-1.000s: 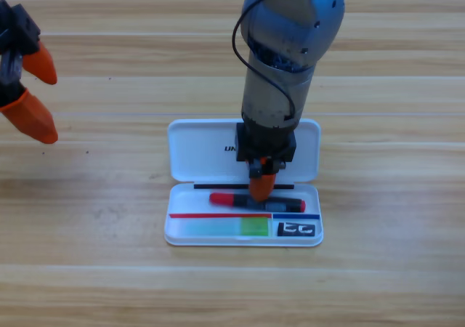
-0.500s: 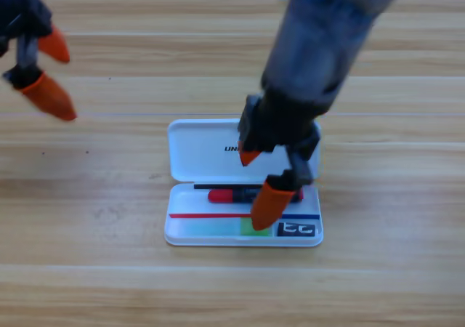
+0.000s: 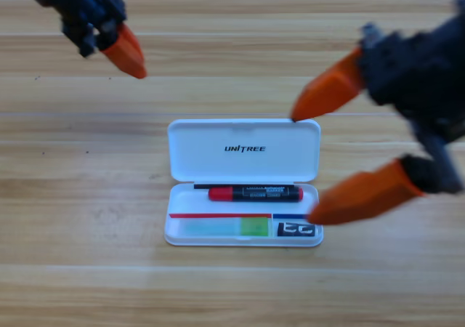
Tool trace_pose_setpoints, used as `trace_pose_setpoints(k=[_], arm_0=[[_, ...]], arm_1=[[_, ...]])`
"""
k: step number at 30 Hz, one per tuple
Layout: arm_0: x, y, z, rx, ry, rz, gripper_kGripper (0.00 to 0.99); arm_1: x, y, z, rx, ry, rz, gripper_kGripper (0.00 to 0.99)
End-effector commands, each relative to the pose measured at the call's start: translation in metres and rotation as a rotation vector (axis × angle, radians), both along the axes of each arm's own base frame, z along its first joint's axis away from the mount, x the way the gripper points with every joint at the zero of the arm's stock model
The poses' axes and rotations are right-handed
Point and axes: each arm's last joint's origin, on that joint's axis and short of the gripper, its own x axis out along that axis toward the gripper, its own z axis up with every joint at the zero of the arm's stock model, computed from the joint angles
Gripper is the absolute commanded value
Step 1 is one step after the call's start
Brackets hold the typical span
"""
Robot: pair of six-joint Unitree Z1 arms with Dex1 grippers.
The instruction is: Clean up eraser and pencils
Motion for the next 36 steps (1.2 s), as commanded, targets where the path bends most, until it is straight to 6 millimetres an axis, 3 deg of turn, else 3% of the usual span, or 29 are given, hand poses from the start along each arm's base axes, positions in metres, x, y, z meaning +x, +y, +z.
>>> trace_pose_setpoints(k=[1, 12, 18, 28, 36], arm_0=[[0.030, -0.007, -0.050, -0.081, 0.117, -0.011, 0.000], [0.066, -0.030, -0.141, -0.226, 0.342, -0.078, 0.000], [0.072, -0.035, -0.174, -0.234, 0.405, -0.083, 0.000], [0.060, -0.042, -0.174, -0.255, 0.467, -0.127, 0.000], [0.036, -0.052, -0.143, -0.266, 0.459, -0.171, 0.000]], arm_1=[[-0.020, -0.037, 0.010, 0.063, -0.010, -0.022, 0.989], [-0.025, -0.046, 0.008, 0.063, -0.006, -0.031, 0.989], [-0.025, -0.045, 0.007, 0.059, -0.001, -0.030, 0.989], [-0.026, -0.047, 0.001, 0.043, 0.009, -0.032, 0.989], [-0.026, -0.048, 0.002, 0.046, 0.010, -0.037, 0.989]])
